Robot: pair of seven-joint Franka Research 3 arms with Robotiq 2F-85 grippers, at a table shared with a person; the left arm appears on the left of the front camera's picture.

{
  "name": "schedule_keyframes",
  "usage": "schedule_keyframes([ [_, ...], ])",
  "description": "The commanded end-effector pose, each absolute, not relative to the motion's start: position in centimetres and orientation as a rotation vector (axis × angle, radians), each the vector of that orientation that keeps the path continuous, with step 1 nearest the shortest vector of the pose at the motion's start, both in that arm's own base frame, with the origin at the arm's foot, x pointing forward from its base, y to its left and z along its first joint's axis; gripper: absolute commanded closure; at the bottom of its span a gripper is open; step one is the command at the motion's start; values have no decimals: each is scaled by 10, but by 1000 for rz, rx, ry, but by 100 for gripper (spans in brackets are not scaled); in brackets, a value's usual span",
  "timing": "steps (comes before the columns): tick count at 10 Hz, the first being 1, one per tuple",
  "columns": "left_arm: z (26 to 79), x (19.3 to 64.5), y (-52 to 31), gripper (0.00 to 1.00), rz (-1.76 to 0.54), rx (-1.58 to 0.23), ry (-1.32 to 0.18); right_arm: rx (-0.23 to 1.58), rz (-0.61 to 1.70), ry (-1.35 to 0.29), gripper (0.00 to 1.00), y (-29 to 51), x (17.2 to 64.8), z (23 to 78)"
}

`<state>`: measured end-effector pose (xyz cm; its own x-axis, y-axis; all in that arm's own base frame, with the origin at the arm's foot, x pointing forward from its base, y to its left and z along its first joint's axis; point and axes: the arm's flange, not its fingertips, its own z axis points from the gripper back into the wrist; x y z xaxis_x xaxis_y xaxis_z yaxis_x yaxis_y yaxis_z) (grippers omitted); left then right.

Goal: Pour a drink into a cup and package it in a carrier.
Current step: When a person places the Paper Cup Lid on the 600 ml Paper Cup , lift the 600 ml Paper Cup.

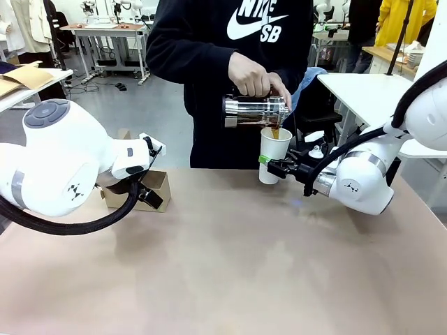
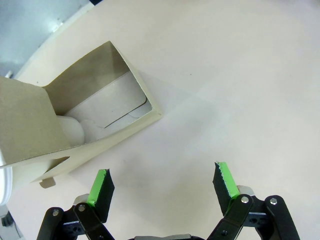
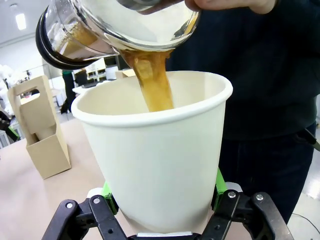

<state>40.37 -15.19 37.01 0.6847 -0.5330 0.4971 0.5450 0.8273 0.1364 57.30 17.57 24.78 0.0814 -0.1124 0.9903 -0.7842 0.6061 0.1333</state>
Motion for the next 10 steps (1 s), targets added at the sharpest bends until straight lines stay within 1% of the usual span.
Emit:
schedule_keyframes([
  [1,370,404,-152,0,-604,-25,-550,811,603,-1425,20,177,571,252],
  [10,370,404,-152,0,-604,-25,-550,811,603,-1425,20,177,571,252],
])
